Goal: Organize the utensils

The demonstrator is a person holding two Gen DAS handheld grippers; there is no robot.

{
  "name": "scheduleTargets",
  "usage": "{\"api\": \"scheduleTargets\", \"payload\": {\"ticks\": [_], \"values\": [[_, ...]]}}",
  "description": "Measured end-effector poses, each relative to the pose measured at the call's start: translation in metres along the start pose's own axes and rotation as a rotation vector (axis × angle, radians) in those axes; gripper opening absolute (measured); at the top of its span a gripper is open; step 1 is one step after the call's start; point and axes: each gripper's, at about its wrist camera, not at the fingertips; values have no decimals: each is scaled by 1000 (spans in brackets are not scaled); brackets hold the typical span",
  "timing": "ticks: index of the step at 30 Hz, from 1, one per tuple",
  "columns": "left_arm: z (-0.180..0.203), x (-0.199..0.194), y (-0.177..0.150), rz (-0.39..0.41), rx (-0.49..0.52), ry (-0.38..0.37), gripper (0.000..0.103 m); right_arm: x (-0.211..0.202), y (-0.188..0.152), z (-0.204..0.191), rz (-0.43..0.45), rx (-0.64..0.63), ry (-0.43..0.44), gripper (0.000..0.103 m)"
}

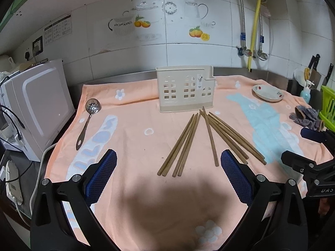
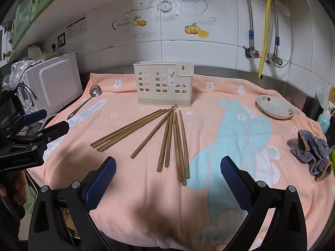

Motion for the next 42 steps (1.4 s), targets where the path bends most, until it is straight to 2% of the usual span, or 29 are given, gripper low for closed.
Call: {"api": "scheduleTargets", "payload": {"ticks": [42], "values": [[-5,14,9,-18,-26,-16,98,17,10,13,-25,13,-23,96]]}}
Point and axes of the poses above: each gripper's, at about its wrist camera, not at the fingertips, and x roughly the way its jaws point, z to its right, y to its top, and after that the axes turned 1 degree about -y, right-handed
